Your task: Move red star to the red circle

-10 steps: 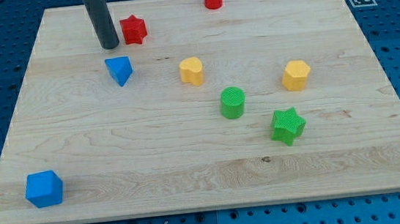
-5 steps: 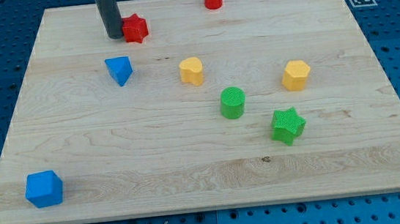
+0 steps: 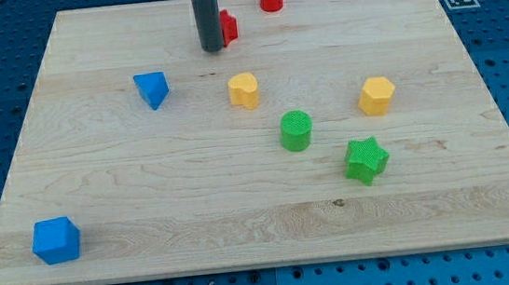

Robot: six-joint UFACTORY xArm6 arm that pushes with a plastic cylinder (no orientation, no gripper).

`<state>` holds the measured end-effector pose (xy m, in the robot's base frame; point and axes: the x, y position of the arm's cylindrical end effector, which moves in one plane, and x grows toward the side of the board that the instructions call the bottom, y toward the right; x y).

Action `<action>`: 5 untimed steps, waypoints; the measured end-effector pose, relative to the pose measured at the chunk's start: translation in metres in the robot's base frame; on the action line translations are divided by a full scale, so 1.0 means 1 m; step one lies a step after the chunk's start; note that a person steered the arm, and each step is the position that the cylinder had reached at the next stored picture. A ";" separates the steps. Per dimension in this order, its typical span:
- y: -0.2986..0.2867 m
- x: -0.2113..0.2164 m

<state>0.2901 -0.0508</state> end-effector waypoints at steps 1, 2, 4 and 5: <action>0.000 -0.015; -0.005 -0.014; -0.003 -0.056; 0.012 -0.041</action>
